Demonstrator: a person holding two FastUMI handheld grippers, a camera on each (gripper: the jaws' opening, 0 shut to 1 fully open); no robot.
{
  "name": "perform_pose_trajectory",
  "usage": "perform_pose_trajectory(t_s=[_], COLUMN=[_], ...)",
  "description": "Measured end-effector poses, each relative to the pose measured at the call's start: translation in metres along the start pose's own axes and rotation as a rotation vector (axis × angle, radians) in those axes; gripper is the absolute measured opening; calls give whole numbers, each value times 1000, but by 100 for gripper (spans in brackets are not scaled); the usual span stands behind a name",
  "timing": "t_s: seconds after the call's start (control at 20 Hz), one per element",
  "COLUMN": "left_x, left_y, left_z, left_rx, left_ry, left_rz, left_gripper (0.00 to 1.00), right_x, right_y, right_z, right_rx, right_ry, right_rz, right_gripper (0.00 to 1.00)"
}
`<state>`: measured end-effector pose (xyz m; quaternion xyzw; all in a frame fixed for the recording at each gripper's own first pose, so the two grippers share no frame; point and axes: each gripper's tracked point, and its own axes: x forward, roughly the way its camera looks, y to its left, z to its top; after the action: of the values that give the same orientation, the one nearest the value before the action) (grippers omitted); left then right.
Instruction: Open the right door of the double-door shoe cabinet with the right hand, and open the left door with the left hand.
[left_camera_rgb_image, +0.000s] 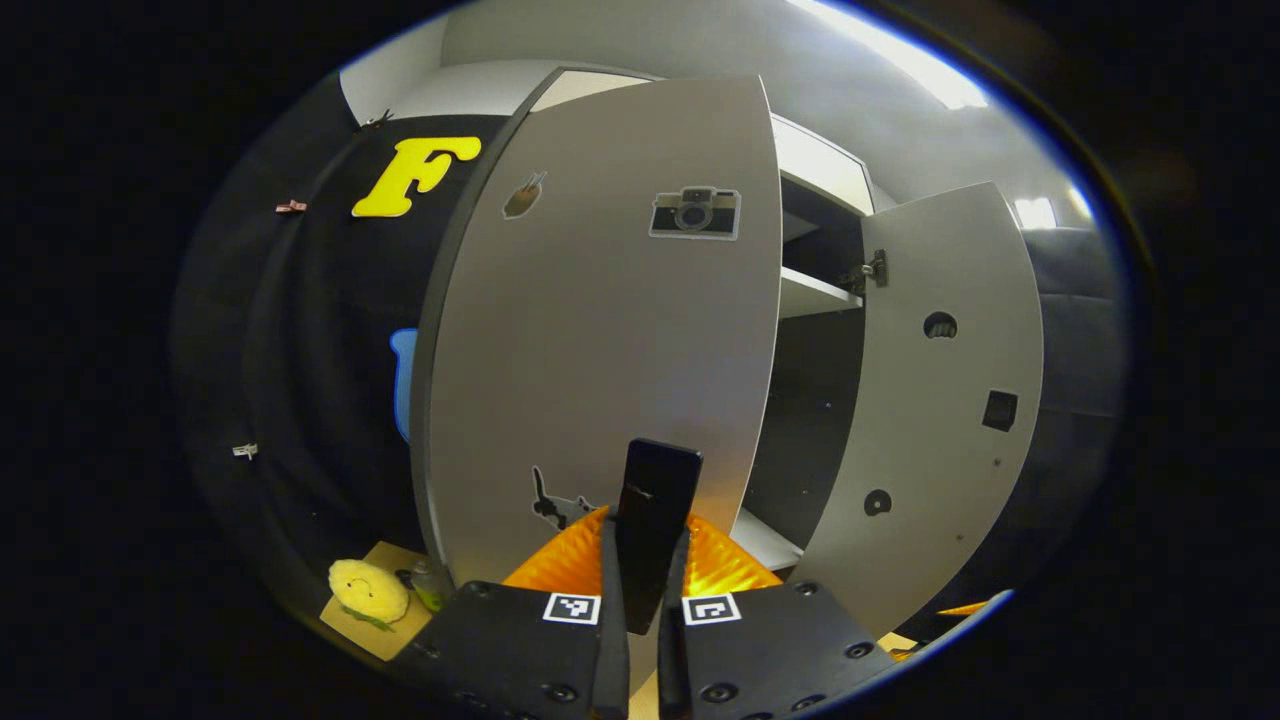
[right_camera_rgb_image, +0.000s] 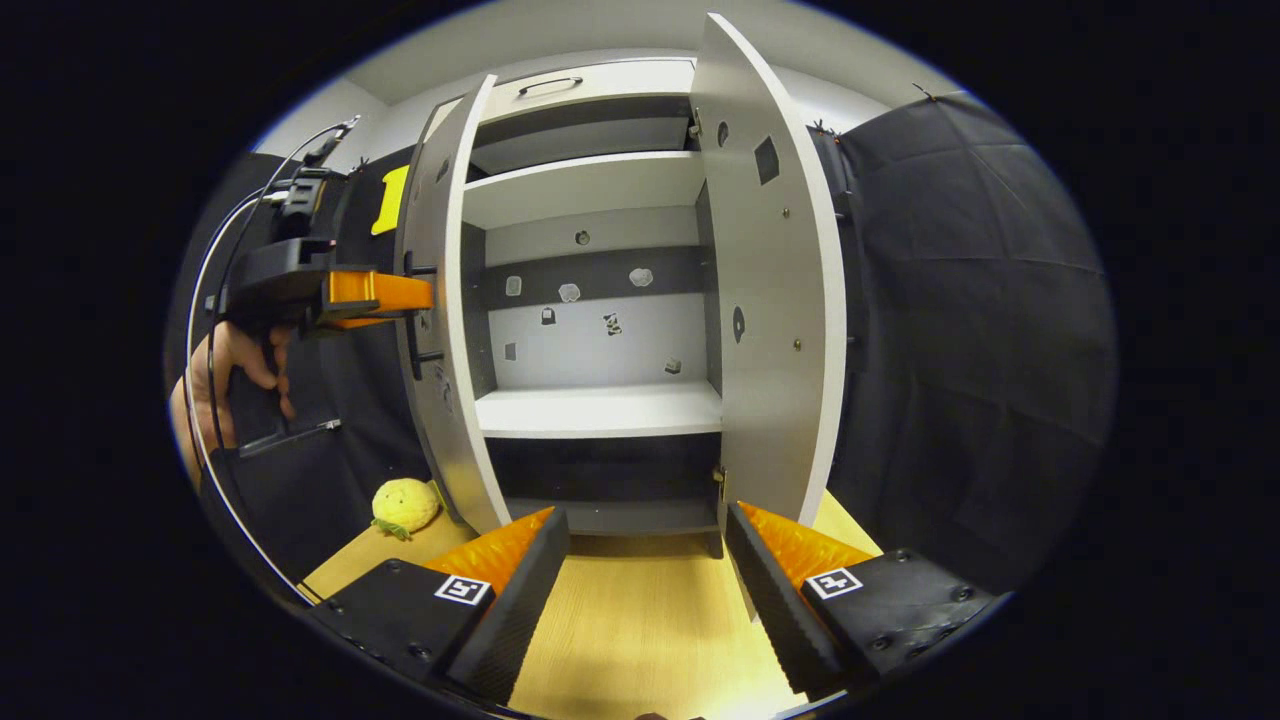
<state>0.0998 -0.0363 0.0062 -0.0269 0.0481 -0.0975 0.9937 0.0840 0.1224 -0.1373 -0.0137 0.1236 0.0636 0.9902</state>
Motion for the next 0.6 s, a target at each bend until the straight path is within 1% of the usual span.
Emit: perform_pose_trajectory(t_s=[0.05, 0.15, 0.3, 0.5, 0.6], left_x=[-8, -17, -36, -57, -67], left_y=[5, 13, 27, 54, 71], left_z=[0, 1, 4, 6, 9], left_rx=[-3, -45, -43, -91, -89], left_ry=[1, 8, -11, -36, -42], left_rz=[7, 16, 15, 41, 64], left_gripper=[16, 16, 16, 15, 15], right_x=[-3, -9, -20, -25, -26], right_y=[3, 9, 21, 40, 51], right_z=[-2, -7, -12, -24, -27], right_rx=[1, 5, 13, 29, 39], right_ry=[2, 12, 10, 29, 44], right_rz=[-9, -23, -43, -48, -33], right_gripper=[98, 98, 98, 99, 99])
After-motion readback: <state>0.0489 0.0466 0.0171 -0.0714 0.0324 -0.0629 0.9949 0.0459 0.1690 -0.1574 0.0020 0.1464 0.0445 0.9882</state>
